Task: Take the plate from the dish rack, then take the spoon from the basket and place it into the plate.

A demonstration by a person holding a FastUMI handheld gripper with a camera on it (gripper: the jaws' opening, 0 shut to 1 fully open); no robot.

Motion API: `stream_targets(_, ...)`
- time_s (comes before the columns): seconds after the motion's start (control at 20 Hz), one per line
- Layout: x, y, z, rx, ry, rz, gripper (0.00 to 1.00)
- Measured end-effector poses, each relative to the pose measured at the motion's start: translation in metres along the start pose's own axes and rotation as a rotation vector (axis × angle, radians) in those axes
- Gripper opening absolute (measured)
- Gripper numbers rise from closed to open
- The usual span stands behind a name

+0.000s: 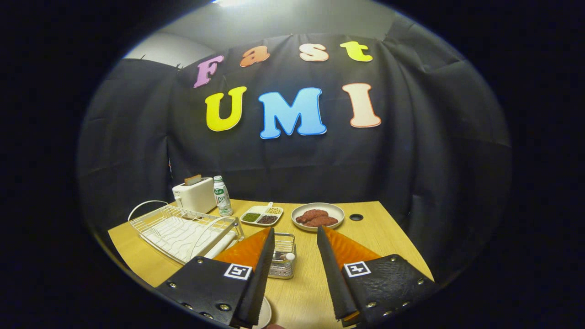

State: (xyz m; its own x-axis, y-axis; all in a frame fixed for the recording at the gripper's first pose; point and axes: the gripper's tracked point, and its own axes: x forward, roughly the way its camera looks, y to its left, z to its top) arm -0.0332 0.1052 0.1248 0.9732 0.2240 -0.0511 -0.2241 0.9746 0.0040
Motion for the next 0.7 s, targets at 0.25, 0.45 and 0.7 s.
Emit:
stream_targets(0.25, 0.025, 0.005, -0.013, -0.069, -0.076, -0.011, 0.59)
stream_targets(0.45, 0.053, 0.009, -0.04, -0.083, -0.08, -0.019, 0.59)
stream_targets(0.7, 0.088, 0.012, -0.058, -0.083, -0.062, 0.0, 0.53)
